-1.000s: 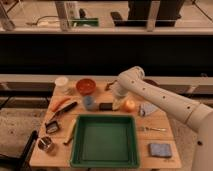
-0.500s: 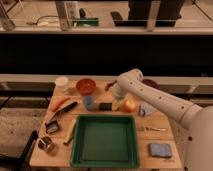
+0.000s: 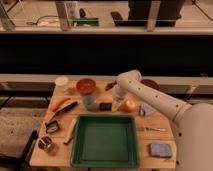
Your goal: Place eraser in tray
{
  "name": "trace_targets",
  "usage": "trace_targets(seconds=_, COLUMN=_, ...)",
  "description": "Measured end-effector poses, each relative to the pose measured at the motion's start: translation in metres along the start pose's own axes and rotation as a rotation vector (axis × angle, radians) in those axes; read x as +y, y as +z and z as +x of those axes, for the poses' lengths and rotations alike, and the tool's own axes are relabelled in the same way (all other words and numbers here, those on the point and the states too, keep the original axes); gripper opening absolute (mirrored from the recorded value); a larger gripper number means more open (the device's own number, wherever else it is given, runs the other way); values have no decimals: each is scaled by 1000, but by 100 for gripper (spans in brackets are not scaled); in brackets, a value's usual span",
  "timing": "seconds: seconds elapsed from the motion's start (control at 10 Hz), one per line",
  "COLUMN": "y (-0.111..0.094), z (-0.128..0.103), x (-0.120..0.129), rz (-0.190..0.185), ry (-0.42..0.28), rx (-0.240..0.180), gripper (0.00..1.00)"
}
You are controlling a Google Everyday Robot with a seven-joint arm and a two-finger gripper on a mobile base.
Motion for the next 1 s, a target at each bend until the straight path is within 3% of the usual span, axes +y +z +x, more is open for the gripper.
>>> trace_targets(seconds=0.7, y=25, z=4, x=9, rz=-68, ry=21, rx=-36, gripper=80)
trace_targets(seconds=0.8, y=27, z=6, x=8, rz=-70, ry=25, rx=-43, gripper=75)
trace_targets(seconds=1.0, y=24, z=10, x=5, rz=-60, ry=34, rx=-55, gripper=55)
